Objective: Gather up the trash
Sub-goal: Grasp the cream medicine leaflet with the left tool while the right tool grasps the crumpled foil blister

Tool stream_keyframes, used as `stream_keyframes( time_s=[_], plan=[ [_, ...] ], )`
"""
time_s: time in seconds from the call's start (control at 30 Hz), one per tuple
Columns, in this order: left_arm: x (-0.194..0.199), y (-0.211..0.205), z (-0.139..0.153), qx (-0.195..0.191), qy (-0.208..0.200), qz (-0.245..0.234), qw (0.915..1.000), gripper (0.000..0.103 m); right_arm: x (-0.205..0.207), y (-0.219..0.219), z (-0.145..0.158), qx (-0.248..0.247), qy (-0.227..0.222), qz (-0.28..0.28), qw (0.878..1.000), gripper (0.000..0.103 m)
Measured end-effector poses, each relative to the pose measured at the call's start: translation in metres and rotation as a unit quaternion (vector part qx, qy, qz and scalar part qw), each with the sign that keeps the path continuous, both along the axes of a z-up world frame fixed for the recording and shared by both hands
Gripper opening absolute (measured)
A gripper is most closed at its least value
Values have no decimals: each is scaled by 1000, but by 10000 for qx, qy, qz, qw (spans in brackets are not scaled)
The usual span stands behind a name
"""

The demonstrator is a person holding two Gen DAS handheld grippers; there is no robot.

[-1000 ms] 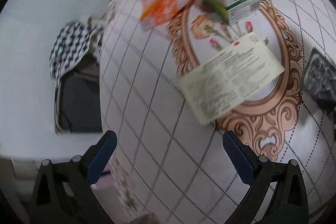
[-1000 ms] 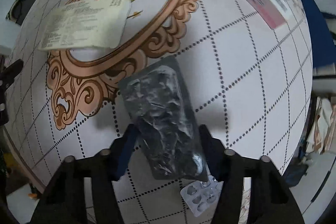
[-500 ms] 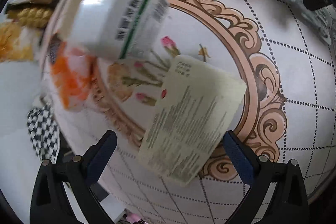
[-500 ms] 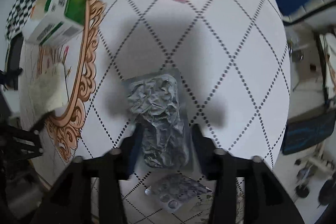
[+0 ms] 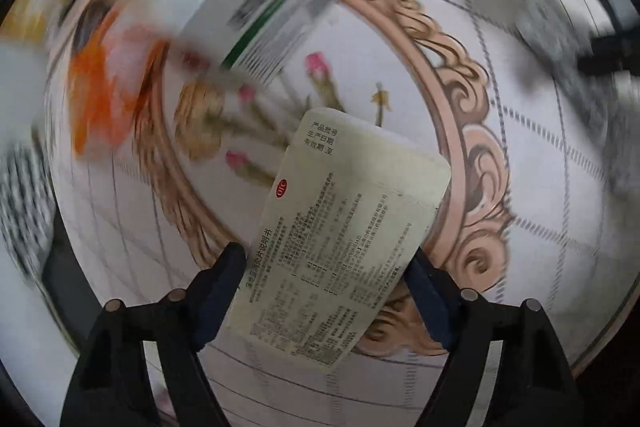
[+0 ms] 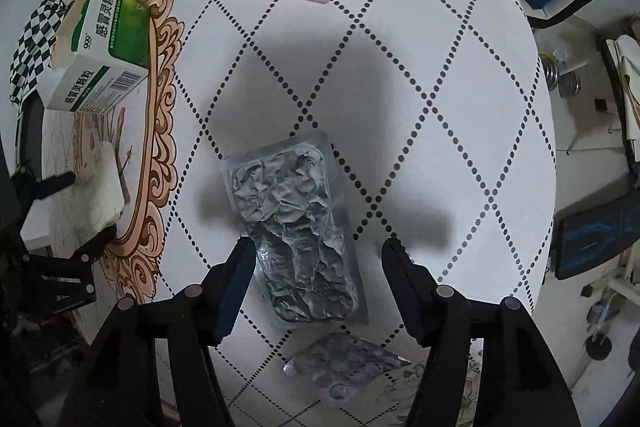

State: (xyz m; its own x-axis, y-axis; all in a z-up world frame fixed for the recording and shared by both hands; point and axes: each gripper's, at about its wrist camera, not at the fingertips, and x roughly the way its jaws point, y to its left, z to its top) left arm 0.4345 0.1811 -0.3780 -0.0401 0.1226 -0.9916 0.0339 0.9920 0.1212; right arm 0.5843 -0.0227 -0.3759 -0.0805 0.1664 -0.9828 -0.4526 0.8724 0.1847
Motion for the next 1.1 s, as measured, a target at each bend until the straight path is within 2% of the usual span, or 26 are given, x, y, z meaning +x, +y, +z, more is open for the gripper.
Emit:
stream_keyframes(
  time_s=[0.07, 0.1, 0.17, 0.2, 0.23, 0.27, 0.3, 0.37, 0.4, 0.47, 0.53, 0.57, 0.63, 0.7, 0.8, 0.83, 0.9, 1.0, 1.1],
  plan=[
    [-10, 10, 0, -173, 72, 913, 9956, 78, -4, 4, 2, -7, -30, 16, 10000, 67],
    [-19, 17, 1, -352, 120, 1582, 9867, 78, -5, 5, 4, -3, -39, 22, 10000, 67],
    [-37, 28, 2, -692, 204, 2644, 9617, 78, -6, 9, 3, -14, -38, 20, 10000, 67],
    [-46, 32, 2, -890, 223, 3112, 9459, 79, -9, 13, 6, -32, -37, 18, 10000, 69],
    [-58, 37, 1, -1140, 226, 3620, 9249, 79, -10, 17, 6, -69, -48, 24, 10000, 71],
    [-66, 39, 0, -1289, 232, 3939, 9098, 79, -11, 24, 3, -92, -64, 26, 9999, 71],
    [-75, 41, 0, -1420, 165, 4248, 8939, 79, -13, 30, 1, -100, -85, 36, 9999, 77],
    [-80, 40, 1, -1466, 36, 4401, 8859, 79, -16, 39, -4, -162, -137, 97, 9997, 83],
    [-81, 40, 1, -1438, -16, 4408, 8860, 80, -18, 44, -4, -224, -183, 137, 9995, 85],
    [-80, 35, -1, -1305, -49, 4256, 8954, 80, -25, 53, -6, -403, -319, 223, 9984, 85],
    [-77, 28, -5, -1038, 6, 4052, 9083, 80, -30, 58, -7, -493, -466, 224, 9974, 84],
    [-75, 22, -9, -792, 53, 3899, 9174, 80, -35, 61, -8, -539, -564, 215, 9967, 83],
    [-72, 9, -14, -444, 77, 3685, 9285, 84, -43, 64, -8, -704, -802, 231, 9940, 72],
    [-74, 3, -13, -346, -120, 3607, 9320, 84, -52, 67, -8, -676, -949, 307, 9927, 68],
    [-77, -6, -10, -354, -265, 3503, 9356, 74, -59, 70, -7, -637, -1040, 341, 9919, 68],
    [-81, -17, -7, -297, -262, 3457, 9375, 74, -61, 71, -7, -637, -1051, 356, 9918, 68],
    [-80, -30, -3, -68, -305, 3250, 9452, 74, -63, 71, -6, -638, -1050, 381, 9917, 67],
    [-77, -41, 4, -31, -395, 3188, 9470, 74, -67, 66, -7, -622, -1083, 448, 9912, 67],
    [-75, -43, 22, -45, -568, 3252, 9439, 73, -75, 65, -5, -534, -1076, 456, 9917, 67]
  ],
)
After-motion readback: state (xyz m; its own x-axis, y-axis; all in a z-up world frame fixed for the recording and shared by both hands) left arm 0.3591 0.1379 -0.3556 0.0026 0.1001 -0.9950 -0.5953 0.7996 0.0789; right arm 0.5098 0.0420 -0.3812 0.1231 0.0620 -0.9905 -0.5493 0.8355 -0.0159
